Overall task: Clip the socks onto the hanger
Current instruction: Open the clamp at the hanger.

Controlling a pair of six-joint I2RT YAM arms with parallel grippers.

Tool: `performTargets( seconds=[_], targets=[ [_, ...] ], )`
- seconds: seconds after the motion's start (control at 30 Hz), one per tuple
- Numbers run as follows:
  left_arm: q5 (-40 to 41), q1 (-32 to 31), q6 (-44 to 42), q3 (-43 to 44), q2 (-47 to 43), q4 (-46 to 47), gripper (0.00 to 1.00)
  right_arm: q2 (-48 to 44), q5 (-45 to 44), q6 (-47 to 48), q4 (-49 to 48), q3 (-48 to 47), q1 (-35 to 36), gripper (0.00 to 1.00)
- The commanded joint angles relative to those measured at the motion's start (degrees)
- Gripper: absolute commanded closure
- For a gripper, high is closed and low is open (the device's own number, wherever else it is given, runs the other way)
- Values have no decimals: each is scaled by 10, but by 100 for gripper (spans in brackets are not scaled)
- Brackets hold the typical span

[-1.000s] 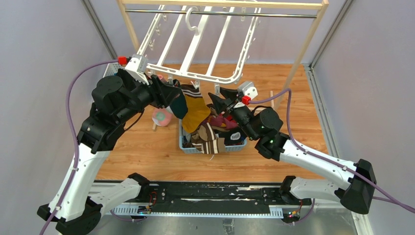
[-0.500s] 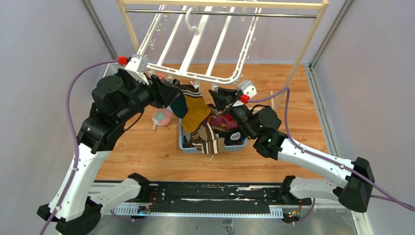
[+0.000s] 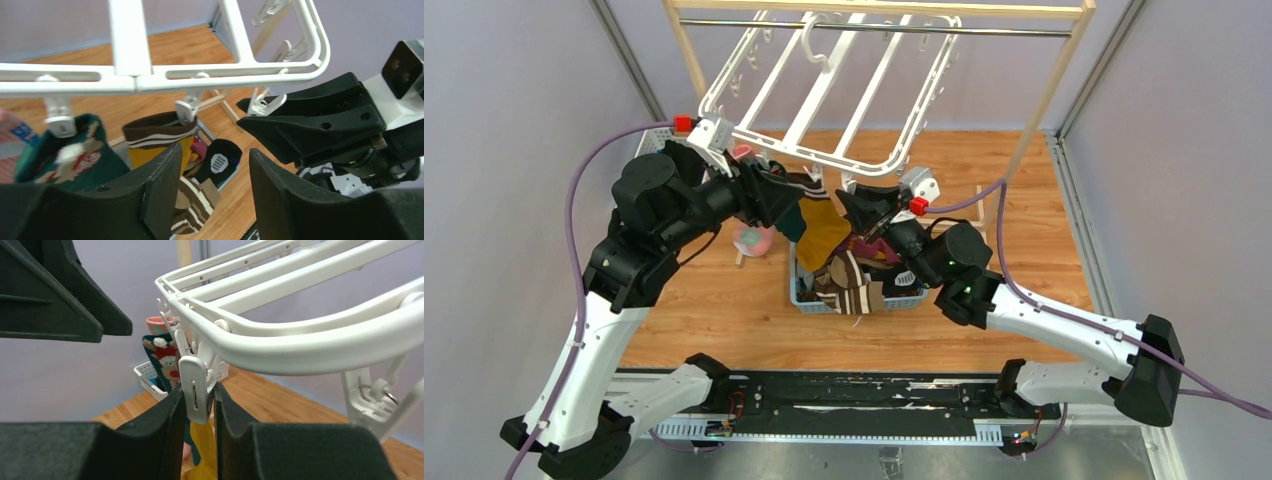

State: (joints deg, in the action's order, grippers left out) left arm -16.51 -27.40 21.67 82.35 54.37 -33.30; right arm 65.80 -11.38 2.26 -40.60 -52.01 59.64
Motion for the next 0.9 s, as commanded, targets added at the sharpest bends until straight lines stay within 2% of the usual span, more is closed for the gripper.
performTargets(
  seconds=[0.0,0.1,0.53,0.87],
  targets=[
    [-74,4,14,19,10,18,43,23,-3,-19,-12,-35,25,100],
    [-104,4,18,24,20,18,39,38,-4,-27,-13,-51,35,100],
    [-144,3,24,33,47,67,29,81,15,-82,12,-104,57,100],
    [-131,4,7,31,56,68,32,83,22,-100,28,-114,58,100]
  ],
)
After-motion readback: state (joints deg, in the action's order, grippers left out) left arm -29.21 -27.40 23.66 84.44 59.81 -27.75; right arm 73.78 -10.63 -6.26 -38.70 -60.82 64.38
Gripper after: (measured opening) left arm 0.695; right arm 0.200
